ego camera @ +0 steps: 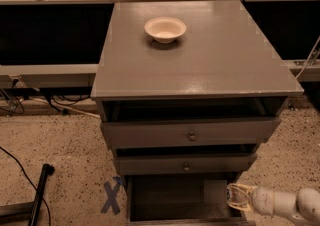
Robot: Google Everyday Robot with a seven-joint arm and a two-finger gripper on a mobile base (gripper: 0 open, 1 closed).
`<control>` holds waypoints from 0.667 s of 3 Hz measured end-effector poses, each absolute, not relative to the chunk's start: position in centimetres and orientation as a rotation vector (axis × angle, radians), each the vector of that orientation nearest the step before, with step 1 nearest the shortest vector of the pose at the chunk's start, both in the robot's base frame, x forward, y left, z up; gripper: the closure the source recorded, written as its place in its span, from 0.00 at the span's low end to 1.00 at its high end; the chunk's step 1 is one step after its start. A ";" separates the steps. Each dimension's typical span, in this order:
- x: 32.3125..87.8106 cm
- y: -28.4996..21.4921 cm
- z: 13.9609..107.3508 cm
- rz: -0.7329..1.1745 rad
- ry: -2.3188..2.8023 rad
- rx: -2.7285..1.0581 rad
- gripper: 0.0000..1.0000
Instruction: Pick water bottle from bottom drawer and place on counter
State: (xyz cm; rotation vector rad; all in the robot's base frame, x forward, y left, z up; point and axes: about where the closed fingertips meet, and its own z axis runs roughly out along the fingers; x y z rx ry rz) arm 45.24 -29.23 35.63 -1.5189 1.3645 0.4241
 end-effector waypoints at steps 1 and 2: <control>45.0 -29.5 35.9 0.403 1.359 -1.518 1.00; 45.8 -28.3 38.3 0.287 1.263 -1.647 1.00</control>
Offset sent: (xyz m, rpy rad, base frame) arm 0.0145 0.0209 0.0597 -0.2459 -0.2785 0.1398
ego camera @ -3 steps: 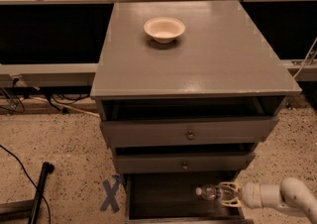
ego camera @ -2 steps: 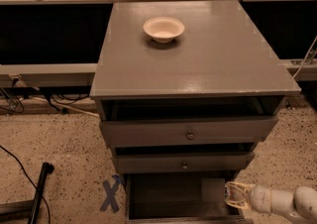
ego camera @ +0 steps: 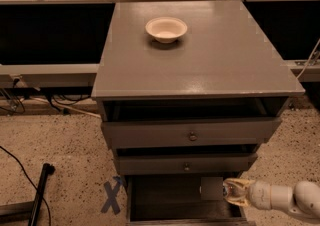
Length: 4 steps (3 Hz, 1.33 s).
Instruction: Pick water bottle from bottom drawer and place on counter
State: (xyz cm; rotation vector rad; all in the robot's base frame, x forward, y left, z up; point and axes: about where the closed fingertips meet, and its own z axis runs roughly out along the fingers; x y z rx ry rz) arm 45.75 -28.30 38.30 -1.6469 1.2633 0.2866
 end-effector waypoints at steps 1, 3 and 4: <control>45.5 -26.8 45.4 0.137 1.052 -1.746 1.00; 42.3 -24.3 62.1 -0.191 0.634 -1.807 1.00; 41.6 -23.5 68.1 -0.324 0.550 -1.832 1.00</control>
Offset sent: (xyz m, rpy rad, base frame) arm -0.0486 0.0553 0.2851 -0.1616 -0.7734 0.3196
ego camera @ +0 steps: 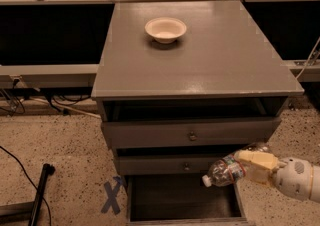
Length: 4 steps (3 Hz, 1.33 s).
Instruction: Pick water bottle from bottom drawer and place on counter
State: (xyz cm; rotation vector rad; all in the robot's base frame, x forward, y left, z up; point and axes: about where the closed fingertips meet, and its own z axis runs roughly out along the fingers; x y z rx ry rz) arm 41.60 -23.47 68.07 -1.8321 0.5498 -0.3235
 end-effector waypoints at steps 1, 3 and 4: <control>42.0 -21.5 73.6 -0.388 0.483 -1.877 1.00; 46.2 -17.0 81.0 -0.321 0.452 -1.917 1.00; 46.2 -17.0 81.0 -0.321 0.452 -1.917 1.00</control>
Offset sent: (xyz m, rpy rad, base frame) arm 0.0327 0.0797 0.1513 -0.1780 -0.1008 0.0978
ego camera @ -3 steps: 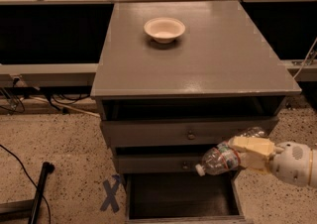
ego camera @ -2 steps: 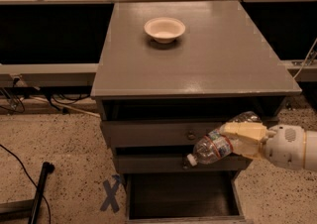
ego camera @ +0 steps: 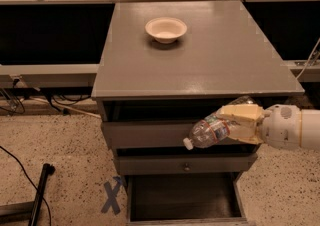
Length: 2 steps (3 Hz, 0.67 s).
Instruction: Pick water bottle from bottom drawer and place on counter
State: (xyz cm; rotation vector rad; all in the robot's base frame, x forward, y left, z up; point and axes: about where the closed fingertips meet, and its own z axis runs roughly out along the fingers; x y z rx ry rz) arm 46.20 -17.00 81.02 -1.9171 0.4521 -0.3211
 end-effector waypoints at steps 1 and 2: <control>47.0 -17.2 82.4 -0.339 0.428 -1.919 1.00; 49.0 -17.6 85.0 -0.346 0.394 -1.944 1.00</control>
Offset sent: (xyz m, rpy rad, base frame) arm 0.0615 -0.0197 0.0854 -0.0596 -0.0749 0.0499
